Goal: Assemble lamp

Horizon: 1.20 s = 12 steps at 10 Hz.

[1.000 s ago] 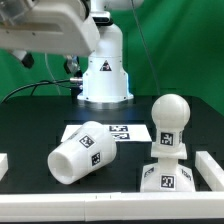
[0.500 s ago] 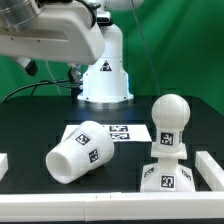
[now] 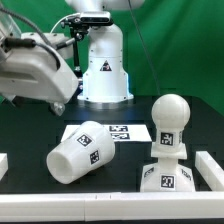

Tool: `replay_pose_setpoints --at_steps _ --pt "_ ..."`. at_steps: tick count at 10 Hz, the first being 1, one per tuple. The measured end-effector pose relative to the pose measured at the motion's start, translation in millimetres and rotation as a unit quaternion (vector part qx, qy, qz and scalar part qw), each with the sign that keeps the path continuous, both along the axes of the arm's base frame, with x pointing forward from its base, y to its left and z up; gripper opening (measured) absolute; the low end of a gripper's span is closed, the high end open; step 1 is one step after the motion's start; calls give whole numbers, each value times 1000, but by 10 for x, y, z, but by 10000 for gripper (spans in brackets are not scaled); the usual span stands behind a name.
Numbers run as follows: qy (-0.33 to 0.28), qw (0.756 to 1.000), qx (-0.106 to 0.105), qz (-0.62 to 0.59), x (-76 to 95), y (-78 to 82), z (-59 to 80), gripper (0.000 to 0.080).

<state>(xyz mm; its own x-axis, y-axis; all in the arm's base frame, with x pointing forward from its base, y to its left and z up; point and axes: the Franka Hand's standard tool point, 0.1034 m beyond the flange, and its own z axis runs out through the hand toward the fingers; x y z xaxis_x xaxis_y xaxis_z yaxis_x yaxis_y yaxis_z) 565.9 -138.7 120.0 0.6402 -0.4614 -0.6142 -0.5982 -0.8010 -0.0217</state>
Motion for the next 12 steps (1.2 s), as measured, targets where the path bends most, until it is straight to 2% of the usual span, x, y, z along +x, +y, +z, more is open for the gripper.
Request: replay_pose_setpoints --at_steps 4,5,7,9,12 --pt "1 1000 0 -4 -20 -38 -11 699" --pt "7 1000 6 -22 -37 -96 -93 699" --pt "23 998 8 -54 36 -199 -289 699" --pt "31 997 22 -63 64 -300 -324 699" --pt "28 998 18 -62 73 -314 -333 699"
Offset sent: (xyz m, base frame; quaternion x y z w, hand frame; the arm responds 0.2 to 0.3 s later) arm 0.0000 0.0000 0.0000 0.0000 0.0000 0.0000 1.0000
